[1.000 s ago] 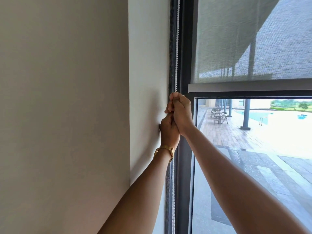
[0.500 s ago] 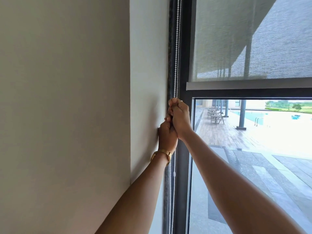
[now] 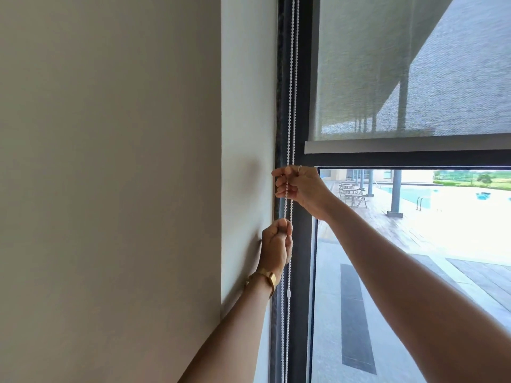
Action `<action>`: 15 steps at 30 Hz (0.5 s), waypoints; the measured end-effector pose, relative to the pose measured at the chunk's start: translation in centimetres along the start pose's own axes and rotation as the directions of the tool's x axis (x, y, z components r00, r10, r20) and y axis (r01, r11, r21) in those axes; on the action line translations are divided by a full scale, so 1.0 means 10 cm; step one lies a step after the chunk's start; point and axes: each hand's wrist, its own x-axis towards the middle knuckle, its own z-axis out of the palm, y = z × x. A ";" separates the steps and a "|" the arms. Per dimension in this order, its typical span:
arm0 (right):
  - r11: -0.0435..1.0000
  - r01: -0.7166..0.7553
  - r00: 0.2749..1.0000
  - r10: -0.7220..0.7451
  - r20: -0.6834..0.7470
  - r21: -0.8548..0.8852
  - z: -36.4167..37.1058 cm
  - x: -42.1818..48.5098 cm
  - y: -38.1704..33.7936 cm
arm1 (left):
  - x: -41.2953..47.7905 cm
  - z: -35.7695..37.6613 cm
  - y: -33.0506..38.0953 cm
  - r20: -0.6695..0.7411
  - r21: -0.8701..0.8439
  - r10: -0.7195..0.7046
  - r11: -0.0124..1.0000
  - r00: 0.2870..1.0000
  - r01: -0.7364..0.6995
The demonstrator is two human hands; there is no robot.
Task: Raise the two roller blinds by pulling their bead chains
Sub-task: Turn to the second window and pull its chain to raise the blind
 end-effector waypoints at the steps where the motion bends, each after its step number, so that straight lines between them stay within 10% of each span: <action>1: 1.000 -0.001 1.000 0.001 -0.010 0.009 0.00 -0.01 0.01 | -0.01 0.00 0.01 -0.007 -0.006 -0.008 1.000 1.000 0.008; 15: 0.994 0.027 0.994 -0.038 -0.101 -0.110 0.16 -0.19 -0.04 | -0.18 -0.03 0.04 -0.065 0.163 0.081 0.984 0.995 -0.070</action>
